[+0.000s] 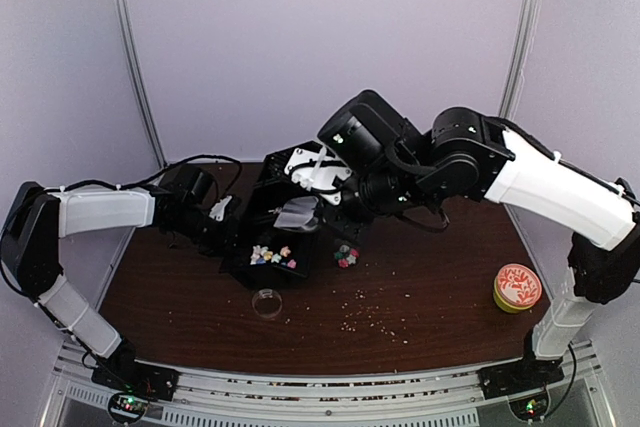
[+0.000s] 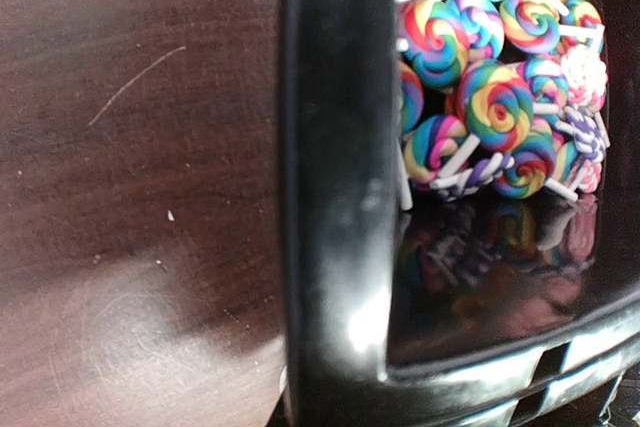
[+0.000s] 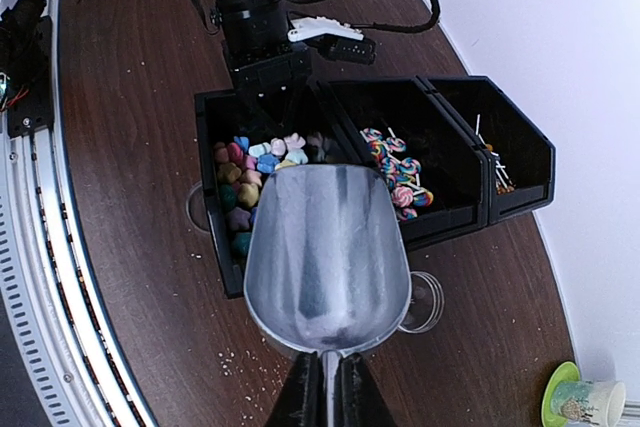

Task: Pack the candies
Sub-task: Adjust the fake candies in the storage box, then scoop the fake candies from the storage box.

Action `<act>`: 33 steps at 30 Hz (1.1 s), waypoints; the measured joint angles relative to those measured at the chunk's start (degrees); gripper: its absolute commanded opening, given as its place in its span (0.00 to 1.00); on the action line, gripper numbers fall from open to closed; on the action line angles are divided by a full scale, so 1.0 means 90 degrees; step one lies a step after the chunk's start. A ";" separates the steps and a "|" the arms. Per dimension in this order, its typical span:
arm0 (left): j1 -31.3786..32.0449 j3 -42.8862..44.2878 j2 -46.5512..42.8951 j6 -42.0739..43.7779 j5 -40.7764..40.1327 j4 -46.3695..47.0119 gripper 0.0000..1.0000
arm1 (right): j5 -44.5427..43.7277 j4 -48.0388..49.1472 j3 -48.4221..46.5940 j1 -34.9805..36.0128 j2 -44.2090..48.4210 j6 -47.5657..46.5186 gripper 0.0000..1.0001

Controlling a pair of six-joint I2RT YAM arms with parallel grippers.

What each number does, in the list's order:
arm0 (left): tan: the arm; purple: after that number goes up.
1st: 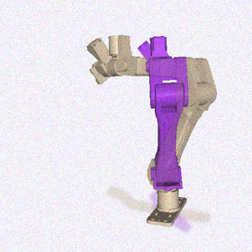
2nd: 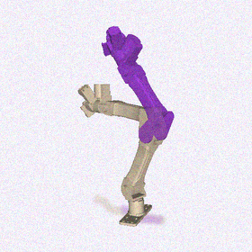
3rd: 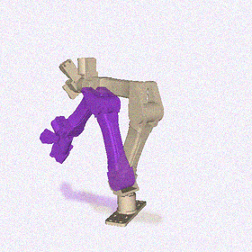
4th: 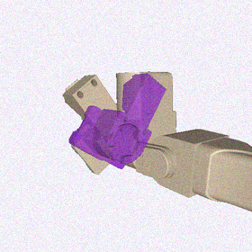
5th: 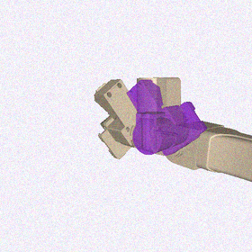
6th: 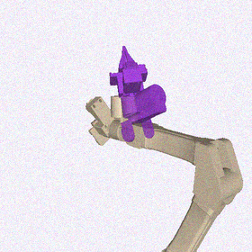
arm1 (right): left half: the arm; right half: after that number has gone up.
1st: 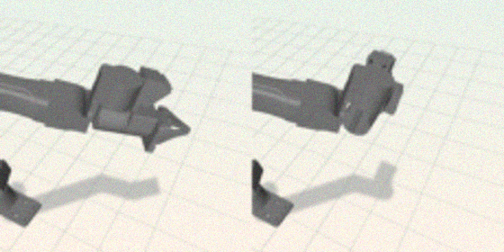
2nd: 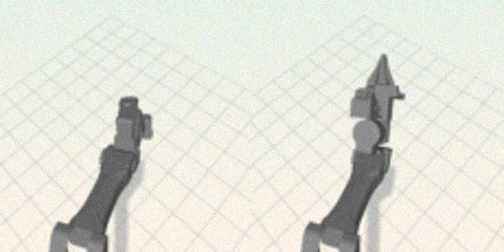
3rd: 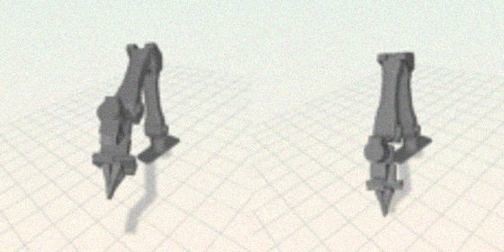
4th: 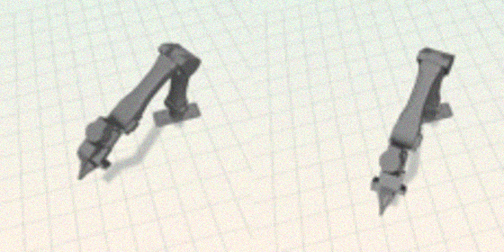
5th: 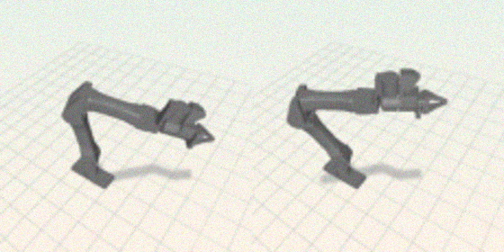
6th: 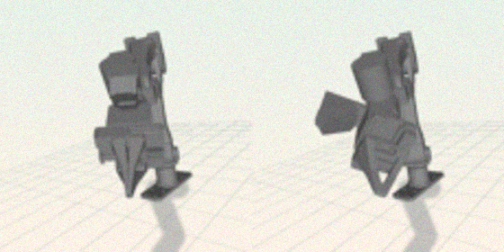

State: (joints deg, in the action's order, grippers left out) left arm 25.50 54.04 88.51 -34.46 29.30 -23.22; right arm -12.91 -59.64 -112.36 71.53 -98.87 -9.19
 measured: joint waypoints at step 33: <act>0.0442 0.0680 -0.0182 0.1035 -0.2657 -0.1773 0.00 | 0.0287 -0.0602 -0.1353 -0.0005 -0.2749 -0.0318 0.00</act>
State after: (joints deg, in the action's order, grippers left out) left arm 29.47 60.16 86.87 -25.15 5.39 -39.18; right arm -10.33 -65.06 -124.53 71.48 -123.61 -12.05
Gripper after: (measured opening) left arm 0.077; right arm 0.058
